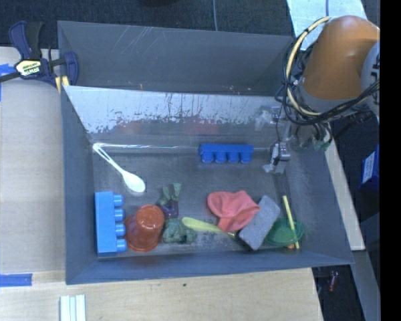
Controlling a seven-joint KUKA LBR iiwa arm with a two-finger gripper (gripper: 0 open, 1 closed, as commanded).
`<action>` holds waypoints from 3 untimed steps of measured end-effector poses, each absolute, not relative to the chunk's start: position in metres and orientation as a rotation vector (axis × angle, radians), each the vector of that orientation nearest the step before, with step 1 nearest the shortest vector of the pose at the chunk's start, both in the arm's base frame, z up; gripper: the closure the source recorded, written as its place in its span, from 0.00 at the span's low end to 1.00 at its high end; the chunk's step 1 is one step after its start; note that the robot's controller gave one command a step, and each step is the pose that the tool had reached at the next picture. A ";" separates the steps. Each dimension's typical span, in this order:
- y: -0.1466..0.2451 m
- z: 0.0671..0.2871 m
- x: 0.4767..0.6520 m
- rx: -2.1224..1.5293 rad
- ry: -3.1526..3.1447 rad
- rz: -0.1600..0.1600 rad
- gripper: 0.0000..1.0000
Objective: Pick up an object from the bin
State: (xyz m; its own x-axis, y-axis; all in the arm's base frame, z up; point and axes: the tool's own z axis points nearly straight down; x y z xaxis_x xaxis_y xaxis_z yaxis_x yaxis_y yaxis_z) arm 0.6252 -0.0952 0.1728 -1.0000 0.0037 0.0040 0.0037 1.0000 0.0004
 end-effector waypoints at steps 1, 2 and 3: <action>-0.095 0.177 0.627 -0.003 -3.146 0.001 0.00; -0.062 0.135 0.589 0.112 -3.146 0.002 0.00; -0.068 0.126 0.554 0.150 -3.149 0.006 0.00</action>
Offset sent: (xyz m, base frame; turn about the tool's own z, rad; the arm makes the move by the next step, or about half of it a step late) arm -0.0421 0.0391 -0.0443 -0.0888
